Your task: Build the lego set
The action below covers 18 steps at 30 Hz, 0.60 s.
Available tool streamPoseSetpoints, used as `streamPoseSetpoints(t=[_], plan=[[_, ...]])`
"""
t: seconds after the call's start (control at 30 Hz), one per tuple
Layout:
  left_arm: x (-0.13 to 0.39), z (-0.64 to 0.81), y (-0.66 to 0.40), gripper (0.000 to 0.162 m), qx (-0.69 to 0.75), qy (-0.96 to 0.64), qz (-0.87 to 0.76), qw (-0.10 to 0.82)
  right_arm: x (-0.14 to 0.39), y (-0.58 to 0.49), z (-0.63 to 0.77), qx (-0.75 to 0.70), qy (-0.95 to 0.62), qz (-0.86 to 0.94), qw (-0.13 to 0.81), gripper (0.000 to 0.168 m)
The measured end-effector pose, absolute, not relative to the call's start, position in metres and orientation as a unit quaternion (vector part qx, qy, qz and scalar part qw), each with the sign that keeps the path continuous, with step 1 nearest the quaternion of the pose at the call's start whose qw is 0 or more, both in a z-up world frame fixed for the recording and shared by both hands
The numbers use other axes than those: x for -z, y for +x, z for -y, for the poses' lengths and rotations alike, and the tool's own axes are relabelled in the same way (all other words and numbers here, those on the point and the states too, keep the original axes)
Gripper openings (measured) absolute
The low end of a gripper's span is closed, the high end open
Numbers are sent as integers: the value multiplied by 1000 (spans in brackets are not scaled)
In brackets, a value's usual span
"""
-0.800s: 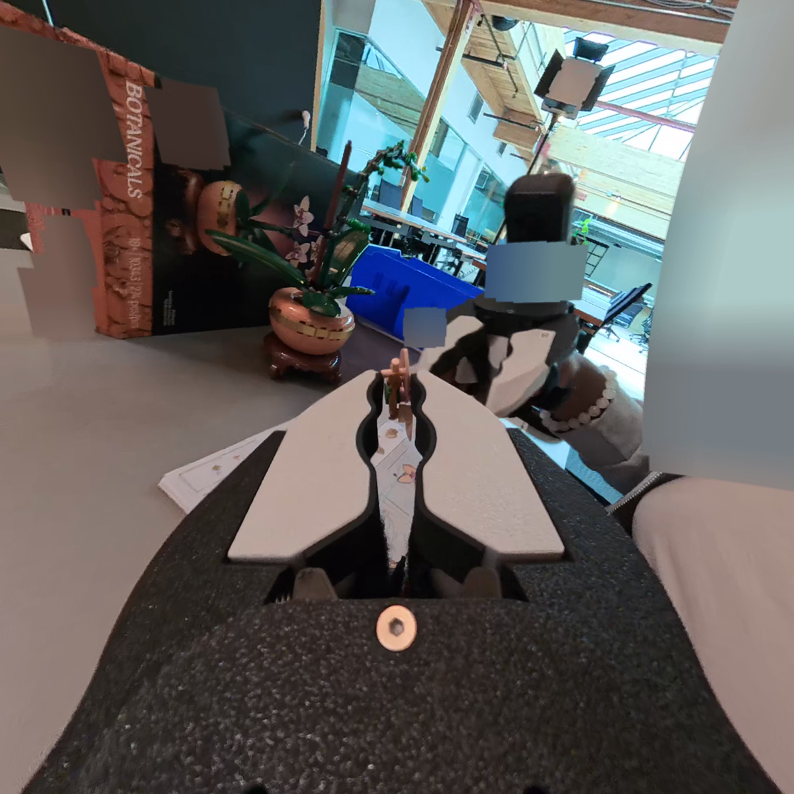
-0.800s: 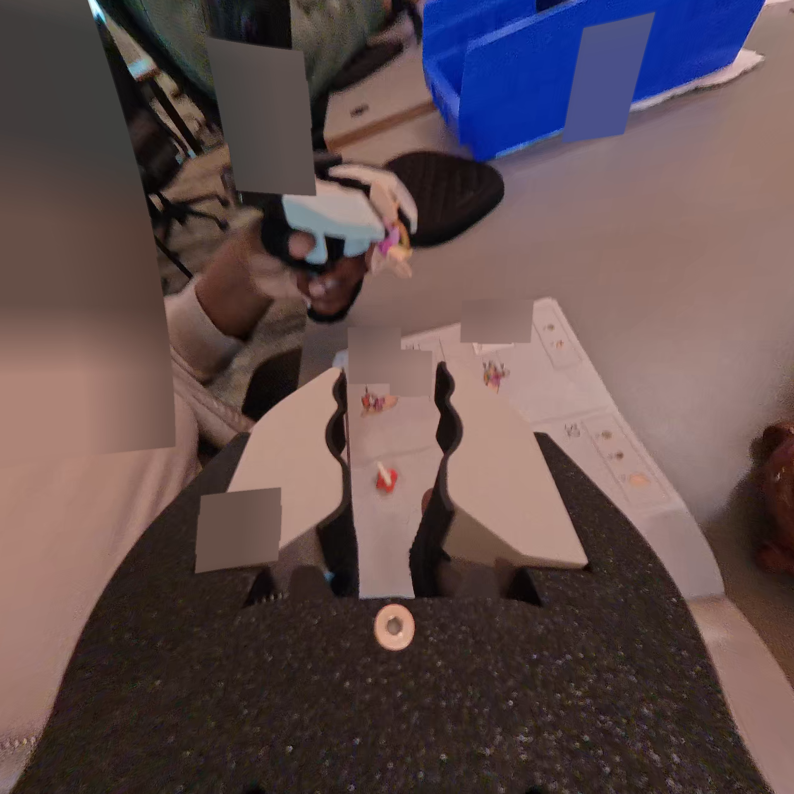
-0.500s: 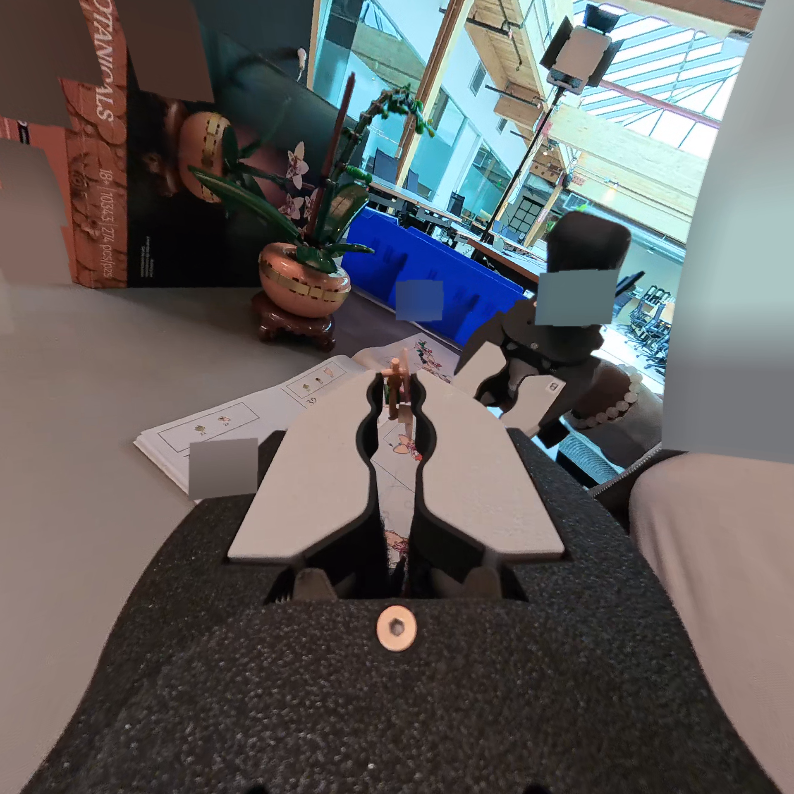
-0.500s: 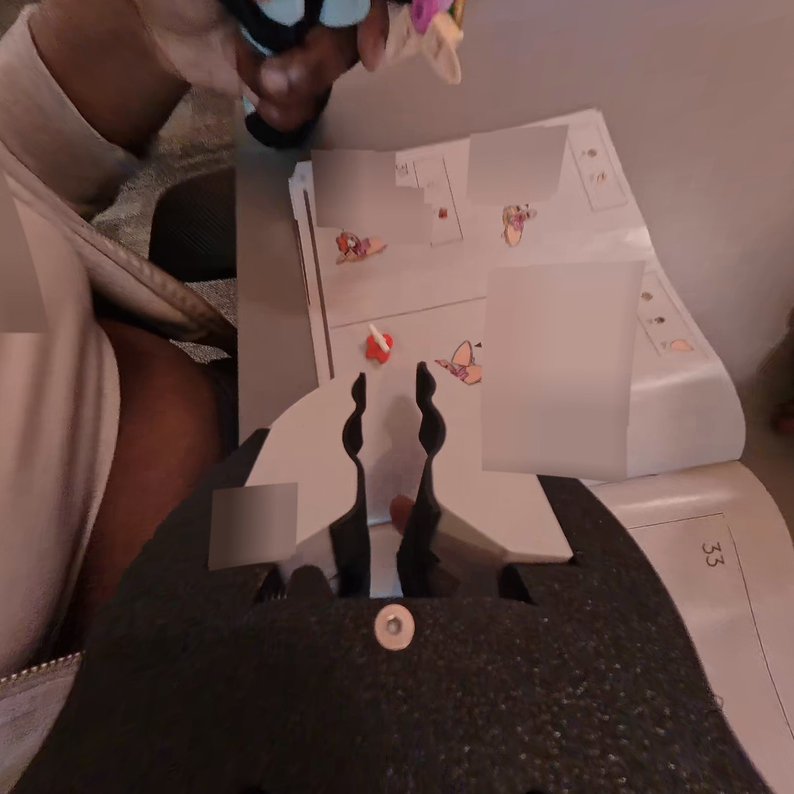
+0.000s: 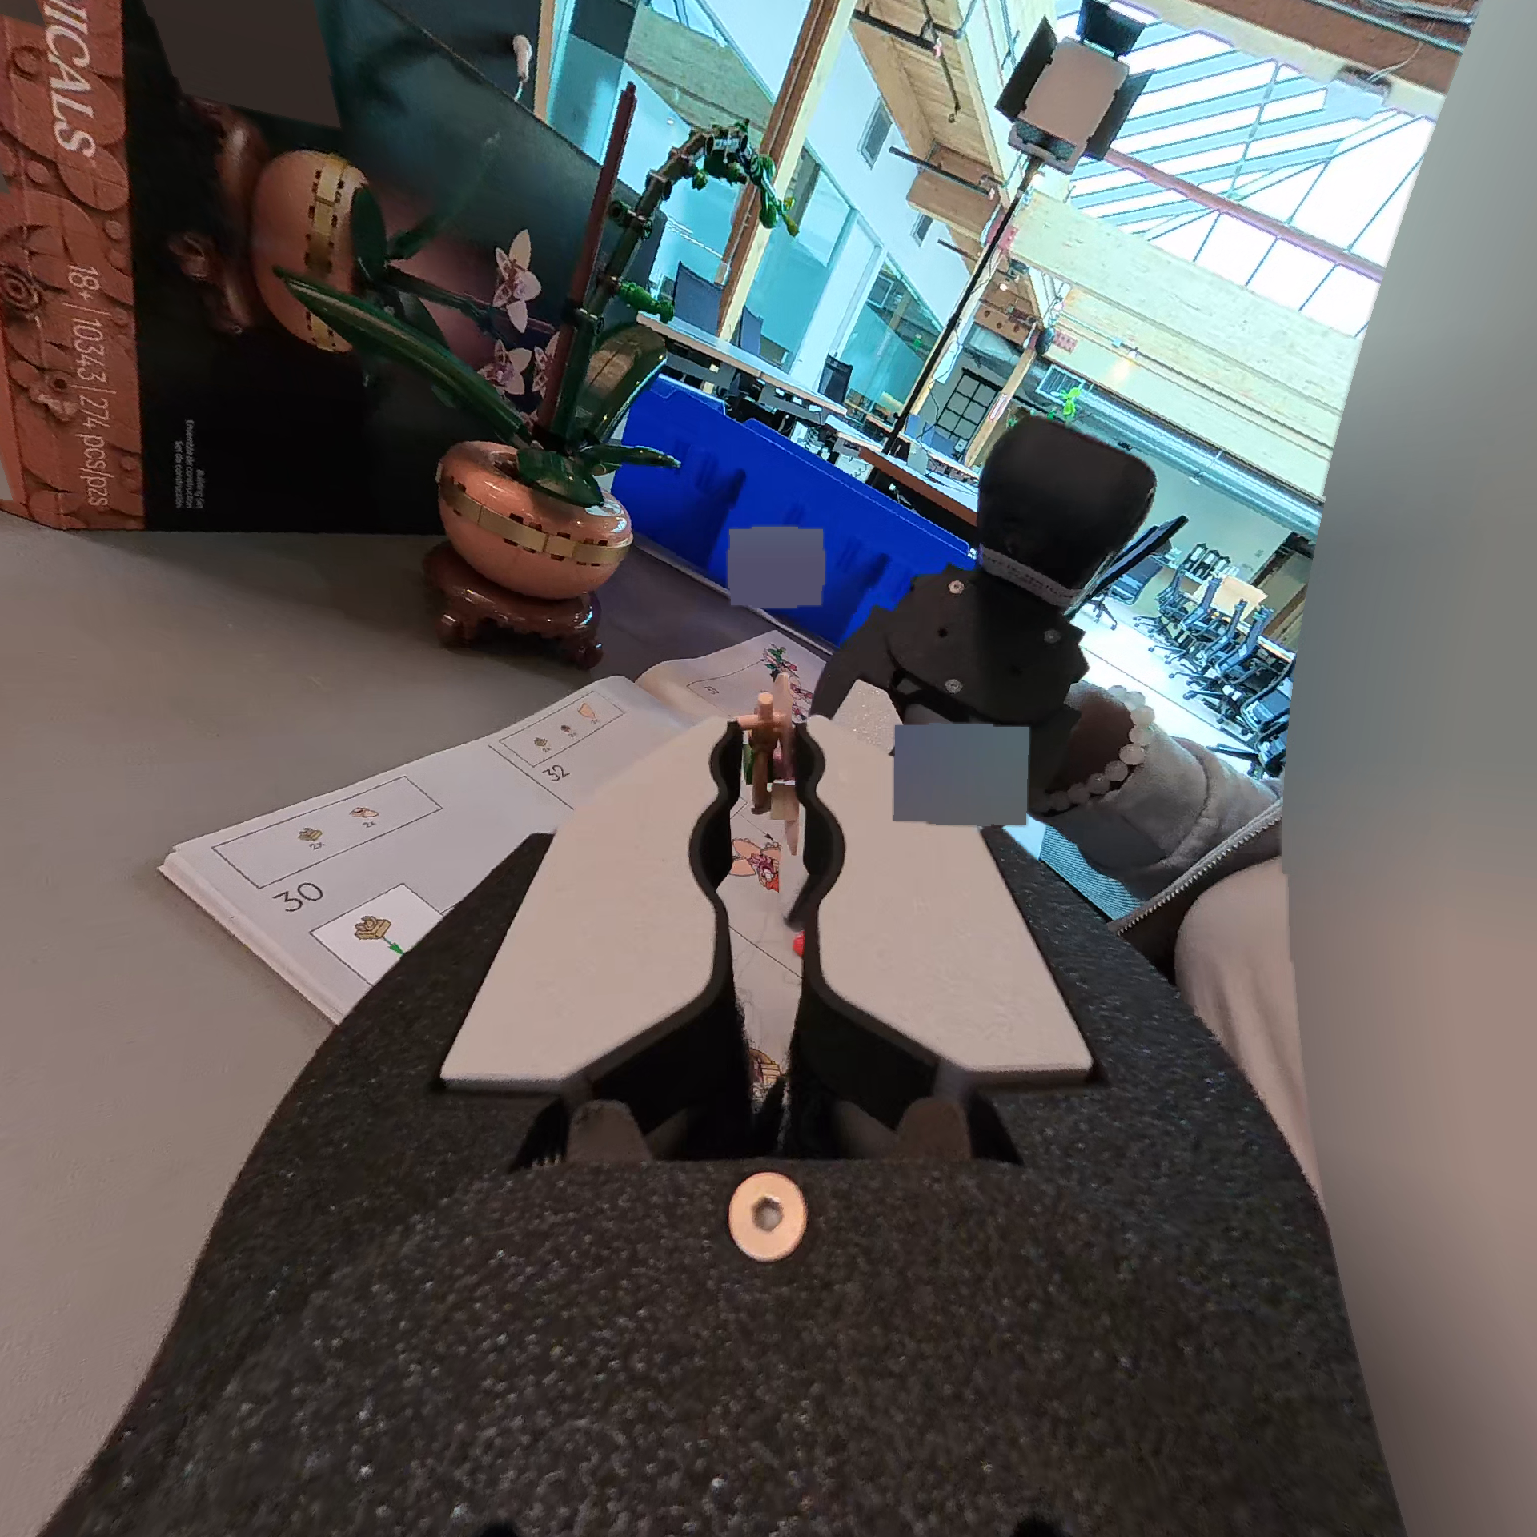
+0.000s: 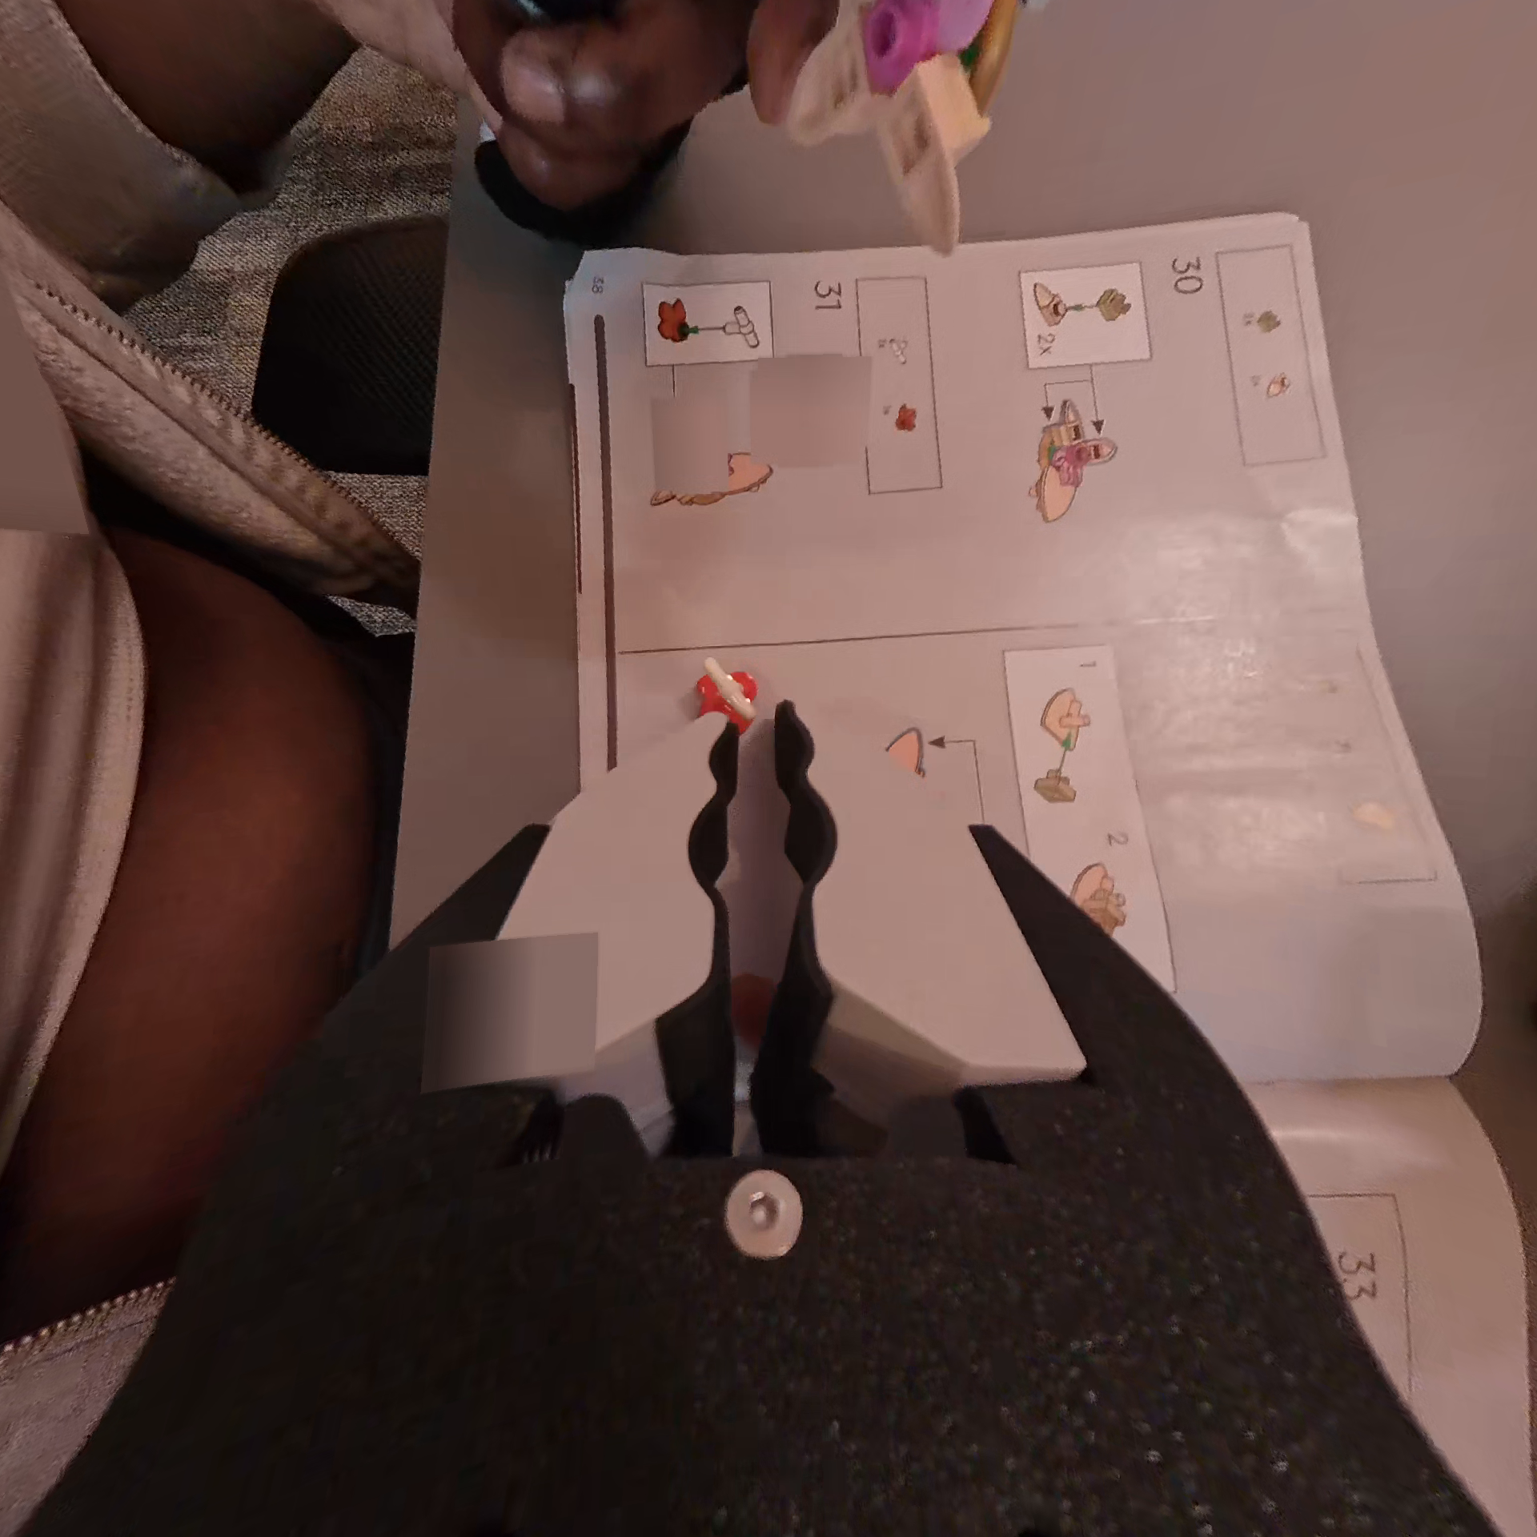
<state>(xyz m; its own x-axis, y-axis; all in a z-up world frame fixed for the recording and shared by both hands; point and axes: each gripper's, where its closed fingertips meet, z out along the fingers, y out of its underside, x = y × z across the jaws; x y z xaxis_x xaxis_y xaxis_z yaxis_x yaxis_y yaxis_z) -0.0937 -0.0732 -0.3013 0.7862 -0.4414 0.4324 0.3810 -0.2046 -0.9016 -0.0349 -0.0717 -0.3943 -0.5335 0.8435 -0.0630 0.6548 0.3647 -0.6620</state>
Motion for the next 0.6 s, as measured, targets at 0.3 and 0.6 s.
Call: streamPoseSetpoints(t=[0.3,0.6], plan=[[301,74,-94,11,327,-703,-21,631,392,-41,73,-330,-456,814,143,8],[301,75,-92,11,297,-715,-27,633,386,-30,77,-345,-502,780,146,20]])
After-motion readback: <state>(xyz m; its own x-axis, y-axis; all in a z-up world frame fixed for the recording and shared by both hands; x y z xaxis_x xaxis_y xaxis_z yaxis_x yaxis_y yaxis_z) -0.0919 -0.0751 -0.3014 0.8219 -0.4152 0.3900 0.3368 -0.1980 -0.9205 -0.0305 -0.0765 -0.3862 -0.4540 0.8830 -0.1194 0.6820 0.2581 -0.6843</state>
